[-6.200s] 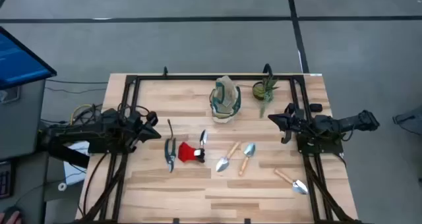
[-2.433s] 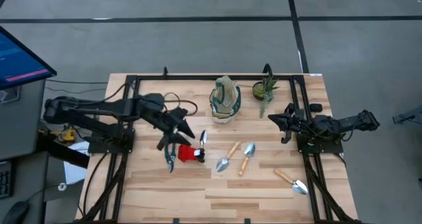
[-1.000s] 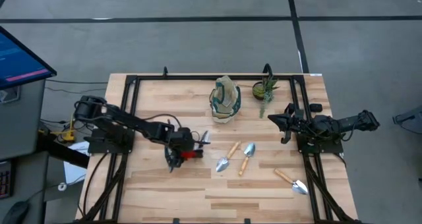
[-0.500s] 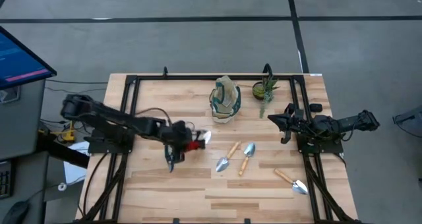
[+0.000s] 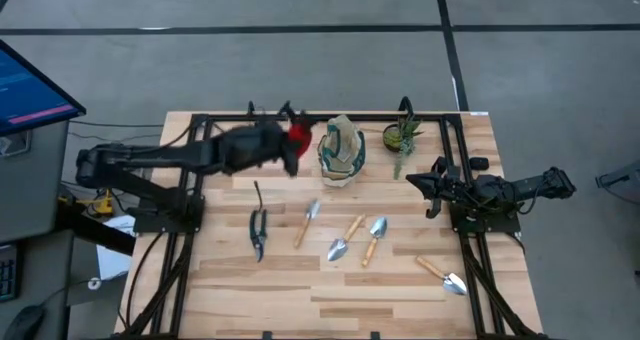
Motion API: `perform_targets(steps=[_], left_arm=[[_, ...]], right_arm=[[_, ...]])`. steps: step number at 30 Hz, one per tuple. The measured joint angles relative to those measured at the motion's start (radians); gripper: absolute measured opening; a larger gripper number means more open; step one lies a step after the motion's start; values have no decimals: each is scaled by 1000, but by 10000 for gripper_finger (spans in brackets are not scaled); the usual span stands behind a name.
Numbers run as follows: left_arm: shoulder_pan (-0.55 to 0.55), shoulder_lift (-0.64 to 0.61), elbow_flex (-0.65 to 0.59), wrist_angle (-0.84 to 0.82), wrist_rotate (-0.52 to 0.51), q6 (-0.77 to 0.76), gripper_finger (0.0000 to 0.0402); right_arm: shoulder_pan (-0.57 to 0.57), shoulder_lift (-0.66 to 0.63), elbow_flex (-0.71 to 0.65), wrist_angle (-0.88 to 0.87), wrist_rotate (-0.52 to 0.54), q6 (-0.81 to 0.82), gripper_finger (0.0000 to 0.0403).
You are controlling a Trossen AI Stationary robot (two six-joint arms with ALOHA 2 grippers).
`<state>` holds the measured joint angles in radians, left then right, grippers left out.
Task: Pick & Place Garden tools in Gardening bag
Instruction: Put the red gloves into the brown gardening bag
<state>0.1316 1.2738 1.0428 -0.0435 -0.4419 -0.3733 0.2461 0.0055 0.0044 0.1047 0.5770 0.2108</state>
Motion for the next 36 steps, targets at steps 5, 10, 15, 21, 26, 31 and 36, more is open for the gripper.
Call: perform_targets(steps=[5, 10, 15, 21, 26, 31, 36], left_arm=[[25, 146, 113, 95, 5, 19, 53], [16, 312, 209, 101, 8, 45, 53], [5, 425, 247, 119, -50, 54, 53], [5, 485, 248, 181, -58, 35, 53], [18, 513, 247, 179, -52, 28, 59], [35, 511, 247, 184, -38, 21, 113], [54, 511, 247, 188, 80, 17, 193]], right_arm=[[0, 0, 0, 1, 0, 0, 0], [0, 0, 0, 0, 0, 0, 0], [0, 0, 0, 0, 0, 0, 0], [0, 0, 0, 0, 0, 0, 0], [0, 0, 0, 0, 0, 0, 0], [0, 0, 0, 0, 0, 0, 0], [0, 0, 0, 0, 0, 0, 0]])
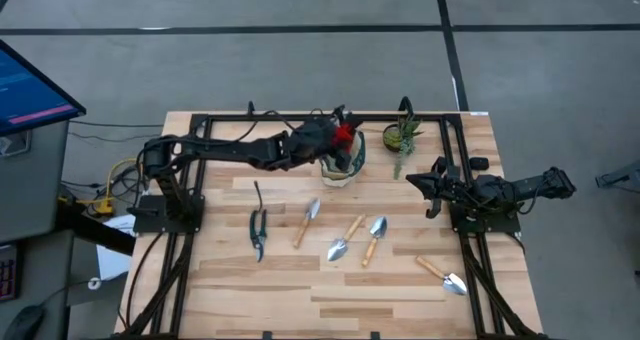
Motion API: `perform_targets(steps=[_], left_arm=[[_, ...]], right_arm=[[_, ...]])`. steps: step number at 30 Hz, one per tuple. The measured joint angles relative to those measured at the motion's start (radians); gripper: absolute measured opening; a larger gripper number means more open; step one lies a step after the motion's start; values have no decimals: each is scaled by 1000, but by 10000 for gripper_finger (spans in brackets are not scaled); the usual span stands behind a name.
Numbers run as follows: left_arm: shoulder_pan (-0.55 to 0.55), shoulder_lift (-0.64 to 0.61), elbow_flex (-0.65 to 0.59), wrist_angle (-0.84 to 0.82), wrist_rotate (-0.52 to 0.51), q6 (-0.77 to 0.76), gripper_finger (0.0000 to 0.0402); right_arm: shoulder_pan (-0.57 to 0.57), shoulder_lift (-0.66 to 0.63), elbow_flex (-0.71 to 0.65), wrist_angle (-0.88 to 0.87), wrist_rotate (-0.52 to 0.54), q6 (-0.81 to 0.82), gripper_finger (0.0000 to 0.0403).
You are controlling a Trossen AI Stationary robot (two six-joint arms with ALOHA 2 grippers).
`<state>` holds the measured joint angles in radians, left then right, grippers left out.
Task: Pick & Place Garden tools in Gardening bag
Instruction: Put the red gloves into the brown gardening bag, then put the brown trowel into the brown gardening bag
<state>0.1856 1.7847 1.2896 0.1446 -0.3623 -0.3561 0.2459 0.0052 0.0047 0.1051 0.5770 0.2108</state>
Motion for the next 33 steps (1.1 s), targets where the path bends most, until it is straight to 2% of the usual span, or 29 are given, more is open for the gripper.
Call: perform_targets(steps=[7, 12, 16, 21, 25, 29, 33], left_arm=[[5, 0, 0, -1, 29, 34, 302], [10, -1, 0, -5, 30, 35, 342], [3, -85, 0, -131, 66, 56, 343], [-53, -278, 1, -520, 133, 34, 329], [-158, -388, 1, -817, 91, -90, 320], [-264, -399, 0, -951, 16, -239, 315], [-311, -332, 0, -958, -7, -327, 312]], right_arm=[[0, 0, 0, 0, 0, 0, 0], [0, 0, 0, 0, 0, 0, 0], [0, 0, 0, 0, 0, 0, 0], [0, 0, 0, 3, 0, 0, 0], [0, 0, 0, 2, 0, 0, 0], [0, 0, 0, 0, 0, 0, 0], [0, 0, 0, 0, 0, 0, 0]])
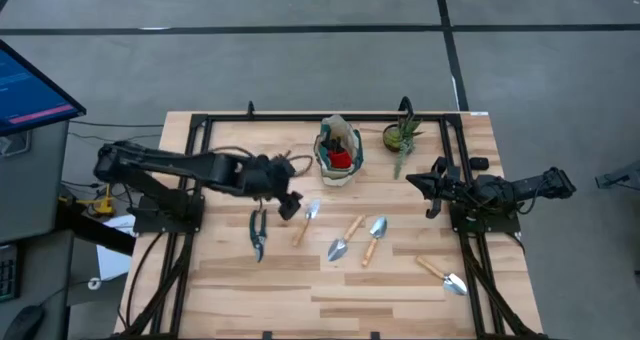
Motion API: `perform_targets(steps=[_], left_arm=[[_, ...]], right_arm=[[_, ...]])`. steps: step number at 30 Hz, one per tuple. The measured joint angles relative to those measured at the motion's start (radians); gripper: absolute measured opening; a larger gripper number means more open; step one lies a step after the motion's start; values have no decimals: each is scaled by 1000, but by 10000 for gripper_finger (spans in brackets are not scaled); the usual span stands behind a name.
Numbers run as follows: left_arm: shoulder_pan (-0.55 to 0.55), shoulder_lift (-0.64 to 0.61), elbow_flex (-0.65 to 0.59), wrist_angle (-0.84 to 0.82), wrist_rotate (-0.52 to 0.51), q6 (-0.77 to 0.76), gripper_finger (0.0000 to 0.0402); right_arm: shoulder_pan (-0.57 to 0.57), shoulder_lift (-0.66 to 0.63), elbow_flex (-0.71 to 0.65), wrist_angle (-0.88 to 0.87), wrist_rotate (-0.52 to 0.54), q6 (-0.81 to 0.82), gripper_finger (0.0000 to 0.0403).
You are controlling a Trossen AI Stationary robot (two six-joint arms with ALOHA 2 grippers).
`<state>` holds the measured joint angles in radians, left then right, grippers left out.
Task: Pick & Place Garden tools in Gardening bag
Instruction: Put the brown trowel into the brown gardening bag
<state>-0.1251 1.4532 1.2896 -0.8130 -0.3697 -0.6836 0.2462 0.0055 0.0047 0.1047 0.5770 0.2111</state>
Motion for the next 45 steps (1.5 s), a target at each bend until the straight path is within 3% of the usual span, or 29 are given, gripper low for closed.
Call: perform_targets(steps=[14, 23, 35, 45], left_arm=[[-9, 346, -2, 11, 180, -75, 308], [-60, 364, -9, 51, 144, -113, 308], [-95, 364, -148, 188, 178, -215, 306], [-107, 387, -229, 238, 211, -215, 239]], right_arm=[[0, 0, 0, 0, 0, 0, 0], [0, 0, 0, 6, 0, 0, 0], [0, 0, 0, 8, 0, 0, 0], [0, 0, 0, 4, 0, 0, 0]])
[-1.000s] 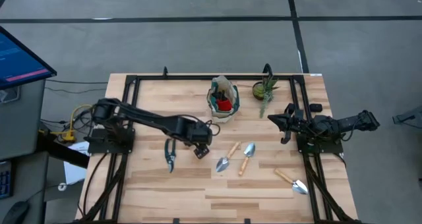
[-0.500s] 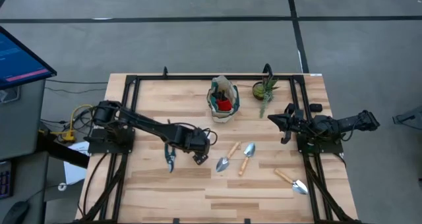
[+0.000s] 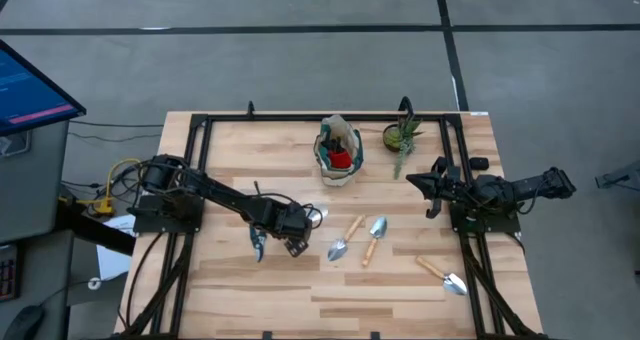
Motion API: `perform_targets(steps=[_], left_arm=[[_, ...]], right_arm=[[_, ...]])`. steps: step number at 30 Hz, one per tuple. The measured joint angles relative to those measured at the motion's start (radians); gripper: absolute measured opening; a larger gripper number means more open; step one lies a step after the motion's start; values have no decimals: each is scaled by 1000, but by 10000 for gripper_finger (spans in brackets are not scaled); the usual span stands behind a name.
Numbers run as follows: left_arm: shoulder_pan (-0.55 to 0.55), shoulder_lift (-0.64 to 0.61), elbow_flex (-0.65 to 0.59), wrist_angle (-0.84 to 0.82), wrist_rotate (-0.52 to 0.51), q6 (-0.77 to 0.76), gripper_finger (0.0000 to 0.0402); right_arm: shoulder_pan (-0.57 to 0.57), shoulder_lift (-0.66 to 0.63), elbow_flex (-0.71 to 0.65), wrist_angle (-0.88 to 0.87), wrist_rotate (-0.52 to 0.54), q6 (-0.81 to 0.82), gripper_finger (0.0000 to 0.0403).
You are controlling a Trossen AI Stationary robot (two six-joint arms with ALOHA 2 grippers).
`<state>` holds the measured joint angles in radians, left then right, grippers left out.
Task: Pick & Place Garden tools in Gardening bag
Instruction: Put the brown trowel into the brown gardening bag
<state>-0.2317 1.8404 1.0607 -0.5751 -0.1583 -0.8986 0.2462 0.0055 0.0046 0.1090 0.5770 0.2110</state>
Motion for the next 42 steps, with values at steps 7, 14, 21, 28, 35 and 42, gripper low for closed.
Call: perform_targets(steps=[7, 14, 21, 28, 35, 42], left_arm=[[8, 7, -2, 7, -19, 50, 123], [9, -4, -4, 28, -8, 79, 48], [8, -142, -3, 56, -88, 80, 48], [3, -357, -39, 271, -362, 215, 48], [125, -503, -376, 1129, -415, 408, 48], [276, -459, -577, 1590, -294, 431, 48]], right_arm=[[0, 0, 0, 0, 0, 0, 0], [1, 0, 0, 2, 0, 0, 0], [4, 0, 0, 4, 0, 0, 0], [4, 0, 0, 5, 0, 0, 0], [4, 0, 0, 4, 0, 0, 0], [4, 0, 0, 8, 0, 0, 0]])
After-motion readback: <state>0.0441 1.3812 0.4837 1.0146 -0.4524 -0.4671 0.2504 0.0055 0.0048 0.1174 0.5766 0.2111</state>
